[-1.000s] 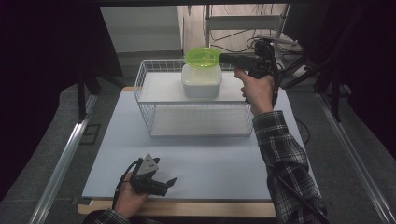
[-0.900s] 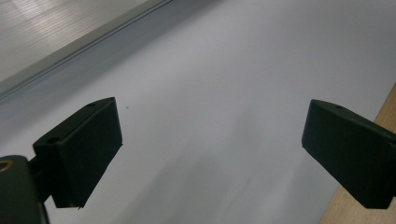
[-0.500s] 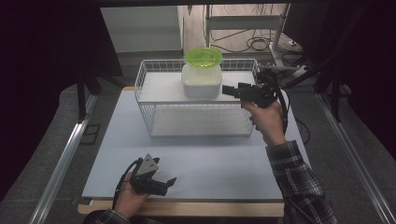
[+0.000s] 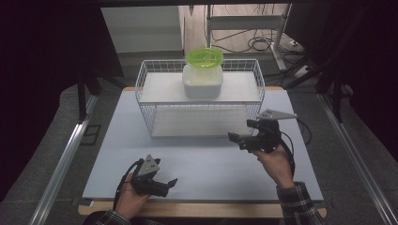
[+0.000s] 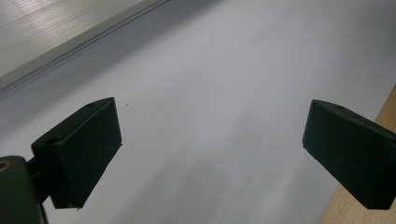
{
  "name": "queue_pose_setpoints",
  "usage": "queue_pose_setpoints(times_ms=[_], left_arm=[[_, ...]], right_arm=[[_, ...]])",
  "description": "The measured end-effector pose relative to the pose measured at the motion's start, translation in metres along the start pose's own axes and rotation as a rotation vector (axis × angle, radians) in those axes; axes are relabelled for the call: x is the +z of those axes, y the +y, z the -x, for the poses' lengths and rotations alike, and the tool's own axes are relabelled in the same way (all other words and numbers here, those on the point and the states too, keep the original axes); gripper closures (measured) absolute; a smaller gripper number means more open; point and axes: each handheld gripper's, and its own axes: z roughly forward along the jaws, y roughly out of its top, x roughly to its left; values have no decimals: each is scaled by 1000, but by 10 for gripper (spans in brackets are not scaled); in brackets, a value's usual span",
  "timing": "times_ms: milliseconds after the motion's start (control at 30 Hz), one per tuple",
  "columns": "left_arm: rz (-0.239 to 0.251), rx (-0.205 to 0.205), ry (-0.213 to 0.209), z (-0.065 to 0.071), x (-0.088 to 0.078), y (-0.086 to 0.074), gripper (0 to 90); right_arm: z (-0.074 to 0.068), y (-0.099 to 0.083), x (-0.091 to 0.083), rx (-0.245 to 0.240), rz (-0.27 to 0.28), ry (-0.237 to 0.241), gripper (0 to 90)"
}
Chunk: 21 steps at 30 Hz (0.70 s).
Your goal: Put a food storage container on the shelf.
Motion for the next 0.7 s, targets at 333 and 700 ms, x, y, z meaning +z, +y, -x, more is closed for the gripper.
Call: queue_pose_setpoints(times_ms=[333, 700], left_arm=[[-7, 2, 0, 0, 0, -1, 38], [-21, 1, -4, 0, 2, -1, 38]], right_arm=[[0, -64, 3, -70, -38, -45, 33], [3, -119, 15, -98, -191, -107, 34]])
